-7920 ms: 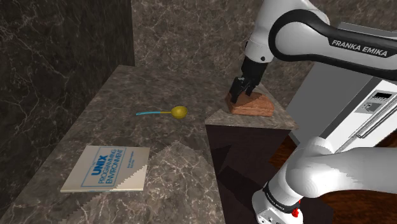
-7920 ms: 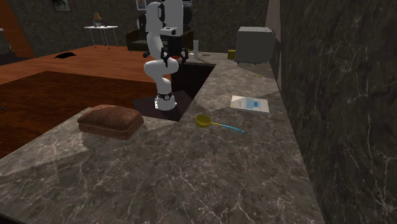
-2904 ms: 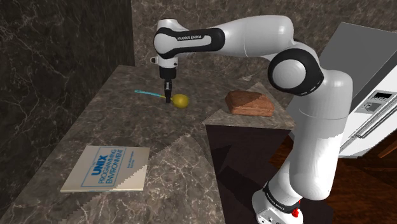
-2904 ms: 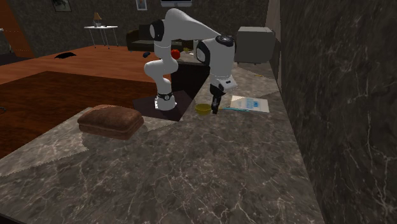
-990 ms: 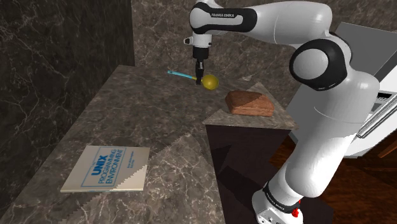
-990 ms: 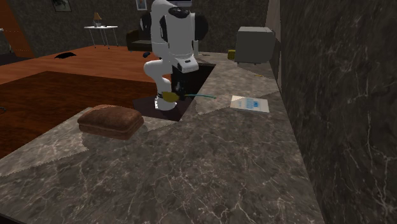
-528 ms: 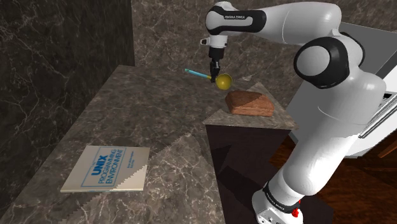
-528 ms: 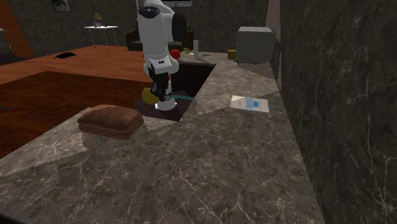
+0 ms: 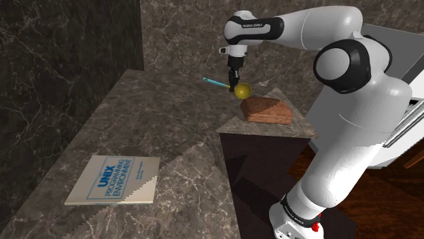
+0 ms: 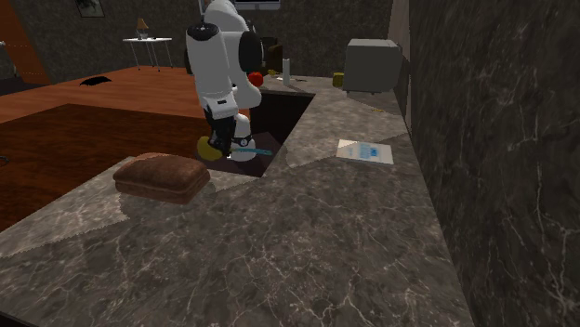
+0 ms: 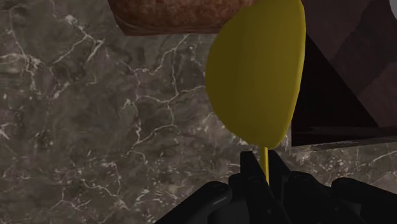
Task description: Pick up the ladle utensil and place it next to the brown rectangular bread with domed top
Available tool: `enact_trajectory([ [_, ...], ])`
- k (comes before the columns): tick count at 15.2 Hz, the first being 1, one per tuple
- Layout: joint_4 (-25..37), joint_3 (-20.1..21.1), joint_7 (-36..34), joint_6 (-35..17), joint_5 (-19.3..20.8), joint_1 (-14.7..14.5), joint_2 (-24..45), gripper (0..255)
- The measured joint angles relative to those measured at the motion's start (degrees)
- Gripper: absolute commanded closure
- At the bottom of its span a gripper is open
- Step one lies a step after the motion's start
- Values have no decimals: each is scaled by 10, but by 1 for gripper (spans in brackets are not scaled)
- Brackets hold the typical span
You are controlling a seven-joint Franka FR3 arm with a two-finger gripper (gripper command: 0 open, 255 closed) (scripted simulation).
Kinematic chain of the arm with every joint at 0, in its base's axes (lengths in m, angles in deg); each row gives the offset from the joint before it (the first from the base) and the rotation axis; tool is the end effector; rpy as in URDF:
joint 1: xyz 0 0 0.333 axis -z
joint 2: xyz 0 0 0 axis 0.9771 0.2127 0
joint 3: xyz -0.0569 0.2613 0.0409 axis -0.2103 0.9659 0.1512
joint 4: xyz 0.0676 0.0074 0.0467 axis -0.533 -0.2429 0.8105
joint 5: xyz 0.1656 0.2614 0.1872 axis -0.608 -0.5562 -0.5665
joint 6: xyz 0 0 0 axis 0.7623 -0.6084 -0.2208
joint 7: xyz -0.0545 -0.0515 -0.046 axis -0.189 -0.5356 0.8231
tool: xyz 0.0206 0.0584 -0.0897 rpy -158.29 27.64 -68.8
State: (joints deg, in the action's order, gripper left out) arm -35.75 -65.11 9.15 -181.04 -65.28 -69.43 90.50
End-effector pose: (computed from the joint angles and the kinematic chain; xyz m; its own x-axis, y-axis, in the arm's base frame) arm 0.5251 -0.1669 0.4509 0.6524 0.7536 -0.0806 0.7353 -0.6551 -0.1736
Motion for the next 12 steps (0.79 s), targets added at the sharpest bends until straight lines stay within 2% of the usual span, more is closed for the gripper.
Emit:
enact_trajectory([
  [12,-74,1,2,-88,-3,0,14,255],
])
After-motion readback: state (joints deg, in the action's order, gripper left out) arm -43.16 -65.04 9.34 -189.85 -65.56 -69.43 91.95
